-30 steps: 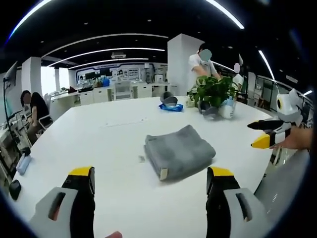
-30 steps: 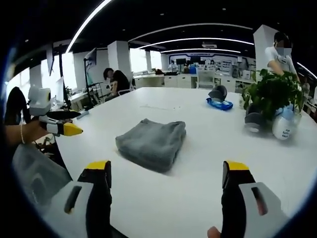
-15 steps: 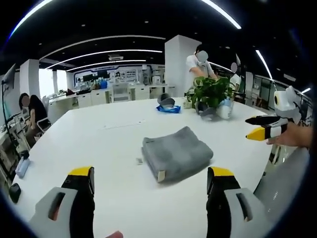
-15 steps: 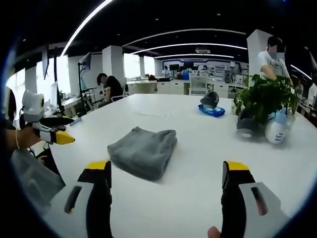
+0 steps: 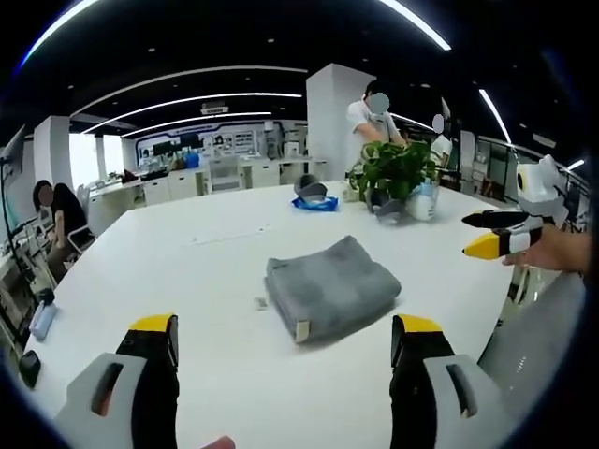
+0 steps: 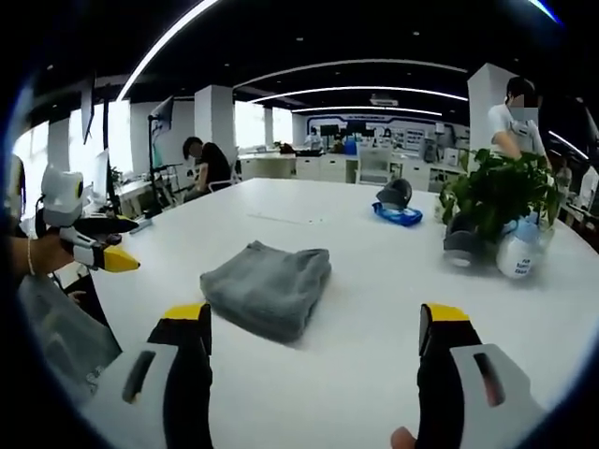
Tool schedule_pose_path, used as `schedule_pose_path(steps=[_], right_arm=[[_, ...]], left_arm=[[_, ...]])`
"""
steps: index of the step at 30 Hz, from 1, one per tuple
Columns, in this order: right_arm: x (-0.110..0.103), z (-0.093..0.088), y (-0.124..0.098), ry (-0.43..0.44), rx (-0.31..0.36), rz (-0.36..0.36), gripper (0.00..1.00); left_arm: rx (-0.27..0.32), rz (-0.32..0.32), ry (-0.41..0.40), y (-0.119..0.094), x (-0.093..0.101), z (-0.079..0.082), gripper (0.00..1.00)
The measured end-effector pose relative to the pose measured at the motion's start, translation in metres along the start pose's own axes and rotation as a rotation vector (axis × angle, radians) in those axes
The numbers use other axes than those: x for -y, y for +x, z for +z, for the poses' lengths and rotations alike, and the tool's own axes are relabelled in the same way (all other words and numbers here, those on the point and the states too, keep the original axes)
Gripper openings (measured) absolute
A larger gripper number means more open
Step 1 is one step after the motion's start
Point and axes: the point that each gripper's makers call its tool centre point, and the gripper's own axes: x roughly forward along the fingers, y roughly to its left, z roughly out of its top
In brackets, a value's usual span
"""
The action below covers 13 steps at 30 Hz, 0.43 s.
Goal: Fold the towel on the table until its edges align and the towel forms a compact rectangular stack.
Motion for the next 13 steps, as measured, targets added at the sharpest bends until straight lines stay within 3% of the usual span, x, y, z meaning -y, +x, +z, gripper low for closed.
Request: schedule_pose_path(steps=[13], right_arm=[[0.0049,-0.0052,0.0012,-0.016,-0.024,-0.032,0.92]], left_arm=[[-0.001,-0.003,0.002,-0.0001,0.0003,-0.0008,0.96]])
